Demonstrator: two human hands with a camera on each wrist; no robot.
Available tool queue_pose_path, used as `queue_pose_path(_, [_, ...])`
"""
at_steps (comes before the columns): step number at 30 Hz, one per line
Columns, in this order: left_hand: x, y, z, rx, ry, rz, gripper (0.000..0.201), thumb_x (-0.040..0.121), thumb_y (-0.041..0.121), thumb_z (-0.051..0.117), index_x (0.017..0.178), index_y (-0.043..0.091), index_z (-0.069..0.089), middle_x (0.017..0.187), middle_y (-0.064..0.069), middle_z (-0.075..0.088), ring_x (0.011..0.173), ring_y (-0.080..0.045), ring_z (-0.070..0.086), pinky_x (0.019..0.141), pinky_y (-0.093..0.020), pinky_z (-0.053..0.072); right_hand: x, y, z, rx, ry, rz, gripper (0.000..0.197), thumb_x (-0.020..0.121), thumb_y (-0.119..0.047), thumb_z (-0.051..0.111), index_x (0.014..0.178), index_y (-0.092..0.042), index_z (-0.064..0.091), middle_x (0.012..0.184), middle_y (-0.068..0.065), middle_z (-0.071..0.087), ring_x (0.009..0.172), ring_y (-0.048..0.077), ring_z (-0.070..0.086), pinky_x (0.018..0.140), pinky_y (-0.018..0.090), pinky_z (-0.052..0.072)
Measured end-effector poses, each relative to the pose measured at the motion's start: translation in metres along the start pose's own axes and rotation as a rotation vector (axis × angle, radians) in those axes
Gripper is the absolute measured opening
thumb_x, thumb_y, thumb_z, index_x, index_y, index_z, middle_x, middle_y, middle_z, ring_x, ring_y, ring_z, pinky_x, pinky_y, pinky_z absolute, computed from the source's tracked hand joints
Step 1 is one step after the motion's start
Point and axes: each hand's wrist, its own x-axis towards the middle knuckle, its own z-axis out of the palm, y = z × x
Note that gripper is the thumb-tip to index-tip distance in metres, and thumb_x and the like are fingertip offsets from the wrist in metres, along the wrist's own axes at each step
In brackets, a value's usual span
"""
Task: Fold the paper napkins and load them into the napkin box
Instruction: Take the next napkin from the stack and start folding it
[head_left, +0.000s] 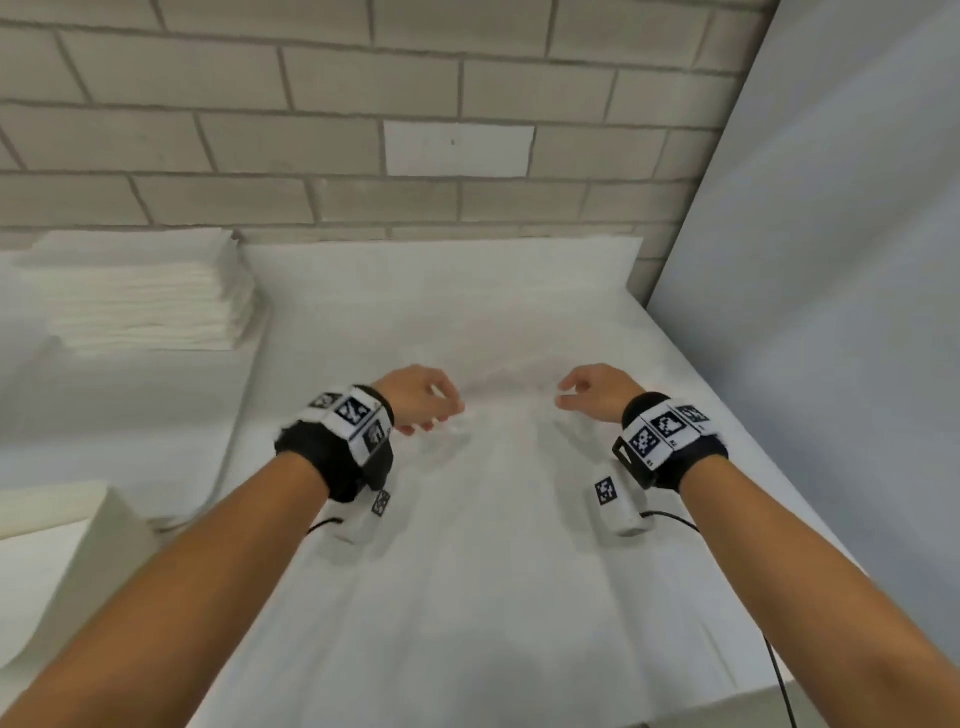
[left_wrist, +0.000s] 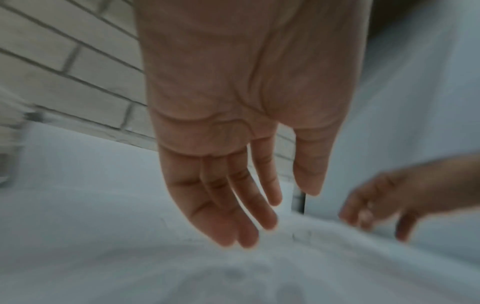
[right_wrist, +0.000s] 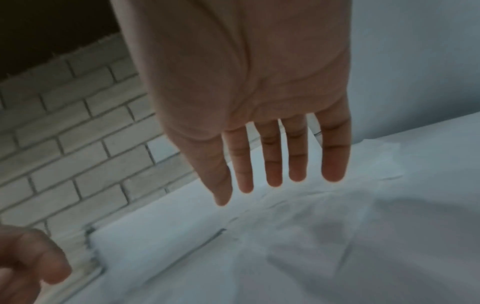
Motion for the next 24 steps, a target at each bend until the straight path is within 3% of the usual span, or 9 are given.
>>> queue_pose_path(4, [0.045, -0.002, 0.026, 0.369, 0.134, 0.046, 0.046, 0.094, 0.031, 0.052, 0.135, 0.013, 0.043, 0.133, -0.01, 0.047, 0.12, -0.027, 0.047, 0.098, -0.031, 0.039, 0.044, 0.012, 0.005, -0.15, -0.03, -0.05, 0.047, 0.093, -0.028, 0.054, 0.137, -0.017, 0.043, 0.145, 0.011, 0.032, 0.132, 0.029, 0.034, 0.107, 0.032, 0.029])
queue_pose_path(8, [0.075, 0.0, 0.035, 0.559, 0.185, 0.051, 0.056, 0.097, 0.025, 0.044, 0.147, 0.012, 0.021, 0.15, -0.008, 0.024, 0.136, -0.026, 0.027, 0.105, -0.039, 0.033, 0.079, -0.011, 0.005, -0.244, -0.115, -0.157, 0.057, 0.093, -0.029, 0.05, 0.145, -0.019, 0.029, 0.153, 0.007, 0.023, 0.139, 0.027, 0.025, 0.113, 0.035, 0.023])
queue_pose_path(10, [0.087, 0.0, 0.035, 0.623, 0.152, 0.022, 0.053, 0.098, 0.023, 0.04, 0.146, 0.01, 0.021, 0.149, -0.009, 0.024, 0.134, -0.026, 0.029, 0.104, -0.038, 0.033, 0.094, -0.02, 0.005, -0.24, -0.161, -0.172, 0.059, 0.093, -0.031, 0.051, 0.146, -0.018, 0.028, 0.152, 0.007, 0.024, 0.139, 0.026, 0.026, 0.113, 0.035, 0.025])
queue_pose_path(14, [0.103, 0.002, 0.027, 0.69, 0.121, -0.004, 0.038, 0.101, 0.02, 0.035, 0.135, 0.004, 0.039, 0.136, -0.013, 0.038, 0.123, -0.029, 0.041, 0.095, -0.037, 0.037, 0.112, -0.028, 0.009, -0.29, -0.191, -0.192, 0.059, 0.092, -0.029, 0.052, 0.145, -0.019, 0.029, 0.152, 0.006, 0.024, 0.139, 0.027, 0.026, 0.112, 0.04, 0.027])
queue_pose_path(17, [0.106, 0.004, 0.022, 0.714, 0.125, -0.009, 0.028, 0.099, 0.013, 0.035, 0.122, 0.003, 0.049, 0.126, -0.013, 0.046, 0.115, -0.028, 0.048, 0.087, -0.034, 0.04, 0.114, -0.031, 0.013, -0.365, -0.158, -0.221, 0.048, 0.09, -0.025, 0.052, 0.137, -0.023, 0.042, 0.143, 0.005, 0.036, 0.13, 0.031, 0.037, 0.105, 0.042, 0.035])
queue_pose_path(19, [0.103, 0.006, 0.017, 0.698, 0.122, -0.026, 0.026, 0.099, 0.014, 0.036, 0.116, 0.005, 0.054, 0.12, -0.011, 0.052, 0.11, -0.029, 0.052, 0.084, -0.033, 0.041, 0.113, -0.033, 0.014, -0.382, -0.099, -0.246, 0.037, 0.089, -0.026, 0.052, 0.126, -0.025, 0.051, 0.131, 0.005, 0.044, 0.121, 0.03, 0.045, 0.095, 0.037, 0.038])
queue_pose_path(22, [0.093, 0.008, 0.007, 0.51, 0.097, -0.026, 0.028, 0.098, 0.027, 0.04, 0.097, 0.008, 0.062, 0.1, -0.009, 0.059, 0.1, -0.027, 0.056, 0.081, -0.029, 0.042, 0.11, -0.034, 0.015, -0.362, -0.06, -0.286, 0.022, 0.088, -0.024, 0.054, 0.109, -0.025, 0.06, 0.115, 0.003, 0.048, 0.109, 0.028, 0.051, 0.082, 0.031, 0.035])
queue_pose_path(24, [0.085, 0.007, -0.001, 0.31, 0.128, -0.041, 0.031, 0.097, 0.03, 0.045, 0.101, 0.007, 0.064, 0.107, -0.008, 0.062, 0.106, -0.026, 0.056, 0.088, -0.027, 0.042, 0.106, -0.033, 0.016, -0.343, -0.068, -0.319, 0.017, 0.088, -0.019, 0.053, 0.1, -0.024, 0.064, 0.106, 0.0, 0.046, 0.104, 0.028, 0.054, 0.081, 0.031, 0.038])
